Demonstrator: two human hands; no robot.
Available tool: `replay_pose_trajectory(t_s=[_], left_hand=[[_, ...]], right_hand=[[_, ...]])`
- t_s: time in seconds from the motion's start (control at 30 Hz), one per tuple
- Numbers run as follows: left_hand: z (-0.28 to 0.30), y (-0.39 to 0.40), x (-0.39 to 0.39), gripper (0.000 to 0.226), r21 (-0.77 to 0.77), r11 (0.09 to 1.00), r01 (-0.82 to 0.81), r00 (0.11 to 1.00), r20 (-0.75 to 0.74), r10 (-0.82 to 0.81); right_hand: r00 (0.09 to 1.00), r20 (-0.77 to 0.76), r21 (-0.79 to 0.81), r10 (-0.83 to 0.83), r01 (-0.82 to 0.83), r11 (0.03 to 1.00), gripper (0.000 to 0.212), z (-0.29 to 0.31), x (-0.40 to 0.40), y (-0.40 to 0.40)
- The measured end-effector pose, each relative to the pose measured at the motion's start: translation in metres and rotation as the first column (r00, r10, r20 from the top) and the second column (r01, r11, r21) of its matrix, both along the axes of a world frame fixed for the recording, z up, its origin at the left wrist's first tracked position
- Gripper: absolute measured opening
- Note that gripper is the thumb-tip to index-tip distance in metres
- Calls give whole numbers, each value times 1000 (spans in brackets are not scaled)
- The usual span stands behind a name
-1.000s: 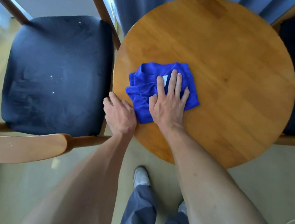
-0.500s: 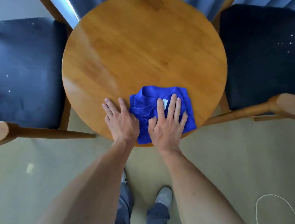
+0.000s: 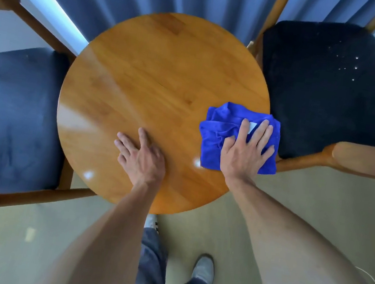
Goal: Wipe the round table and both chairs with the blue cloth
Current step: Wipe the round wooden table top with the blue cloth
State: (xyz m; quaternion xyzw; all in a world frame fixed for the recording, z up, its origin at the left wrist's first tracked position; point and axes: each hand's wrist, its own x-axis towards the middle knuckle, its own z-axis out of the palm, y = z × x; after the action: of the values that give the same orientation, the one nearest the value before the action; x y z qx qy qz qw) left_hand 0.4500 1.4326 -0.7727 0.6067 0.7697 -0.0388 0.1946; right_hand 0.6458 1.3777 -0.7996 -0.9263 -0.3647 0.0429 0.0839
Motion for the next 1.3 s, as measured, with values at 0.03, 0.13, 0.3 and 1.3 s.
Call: replay_pose_trajectory(t_s=[0.03,0.13,0.3,1.3], left_hand=[[-1,8,-1,56,1,1000,-4,1000,-9,4],[-6,41,-4,55,16,1000,7,999,-36,-6],[-15,123,-16,53,83,997,-6,1000,-21,8],[-18,216,-141,51,83,904,-419,908,47,417]], right_hand=[[1000,11,-6,-4,4,1000,50,-1,3,7],[998,18,-17,-53,53,998,53,-4,9,34],[990,31,0,-138,138,990,54,-7,31,113],[916,32,31,400,-400,916,58,-2,-162,334]])
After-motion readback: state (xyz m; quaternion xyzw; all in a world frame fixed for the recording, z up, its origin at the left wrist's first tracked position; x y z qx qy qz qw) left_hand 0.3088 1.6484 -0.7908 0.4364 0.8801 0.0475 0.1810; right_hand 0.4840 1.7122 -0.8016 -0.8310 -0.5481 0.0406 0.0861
